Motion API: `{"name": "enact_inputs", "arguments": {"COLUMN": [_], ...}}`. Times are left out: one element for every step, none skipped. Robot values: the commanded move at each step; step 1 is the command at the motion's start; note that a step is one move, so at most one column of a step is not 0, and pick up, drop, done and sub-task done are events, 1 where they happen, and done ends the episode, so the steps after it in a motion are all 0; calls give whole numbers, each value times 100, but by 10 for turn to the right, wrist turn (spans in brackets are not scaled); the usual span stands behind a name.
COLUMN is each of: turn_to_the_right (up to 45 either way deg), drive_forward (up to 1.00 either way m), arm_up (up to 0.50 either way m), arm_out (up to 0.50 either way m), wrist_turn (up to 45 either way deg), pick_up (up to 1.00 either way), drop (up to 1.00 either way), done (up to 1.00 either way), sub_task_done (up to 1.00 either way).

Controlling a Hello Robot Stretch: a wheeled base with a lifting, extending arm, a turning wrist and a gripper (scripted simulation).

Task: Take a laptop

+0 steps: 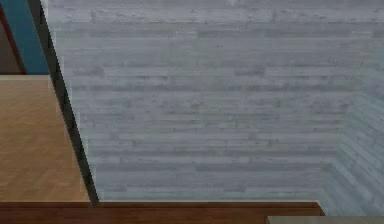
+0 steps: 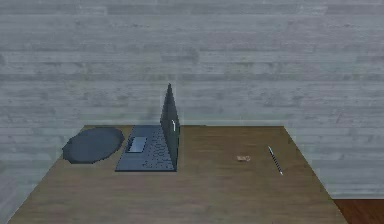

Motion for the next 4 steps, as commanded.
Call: {"name": "enact_inputs", "arguments": {"turn_to_the_right": [0,0,0,0], "drive_forward": [0,0,0,0], "arm_up": [34,0,0,0], "arm_out": [0,36,0,0], "wrist_turn": [0,0,450,450], "pick_up": [0,0,0,0], "drop": [0,0,0,0], "done": [0,0,0,0], "sub_task_done": [0,0,0,0]}}
